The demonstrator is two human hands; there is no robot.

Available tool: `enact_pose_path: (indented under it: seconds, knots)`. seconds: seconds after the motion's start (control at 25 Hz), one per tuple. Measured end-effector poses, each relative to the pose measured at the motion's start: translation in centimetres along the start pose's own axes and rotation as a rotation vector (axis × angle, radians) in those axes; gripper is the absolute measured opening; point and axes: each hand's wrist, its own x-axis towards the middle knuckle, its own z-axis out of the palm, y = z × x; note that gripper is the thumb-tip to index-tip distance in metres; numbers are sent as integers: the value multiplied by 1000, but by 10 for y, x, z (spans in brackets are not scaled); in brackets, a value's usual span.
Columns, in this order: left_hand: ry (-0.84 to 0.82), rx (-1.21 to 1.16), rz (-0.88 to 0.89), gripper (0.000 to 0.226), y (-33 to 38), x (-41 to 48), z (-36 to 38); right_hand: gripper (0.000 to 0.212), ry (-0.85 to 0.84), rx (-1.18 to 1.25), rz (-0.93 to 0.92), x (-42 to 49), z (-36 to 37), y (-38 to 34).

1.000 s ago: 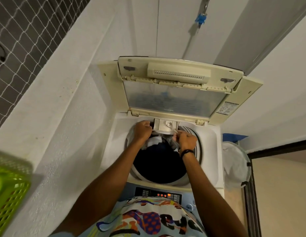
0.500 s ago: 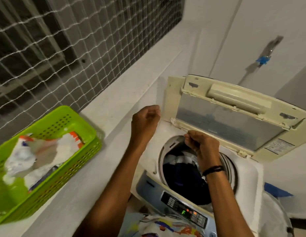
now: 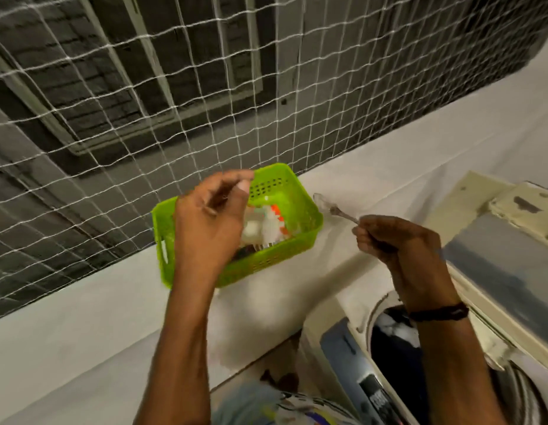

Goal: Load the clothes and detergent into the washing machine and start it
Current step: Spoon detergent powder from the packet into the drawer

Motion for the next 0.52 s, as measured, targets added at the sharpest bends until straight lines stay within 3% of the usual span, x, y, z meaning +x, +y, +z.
enact_pose_path:
  seconds: [0.16,0.32,0.36,0.52]
  knots:
    - [29,578,16,18,-34,6,-29,16,-189,-328,-174,19,53,-9]
    - [-17,829,-90,31,-53,2,-25,15,-287,-1172,-452,48,98,3]
    - [-63,946,-98,35,-59,2,-25,17,-297,-1287,-463,51,107,7]
    - [-187,1103,-224,61,-70,6,-29,19,-216,-1325,-381,61,133,21]
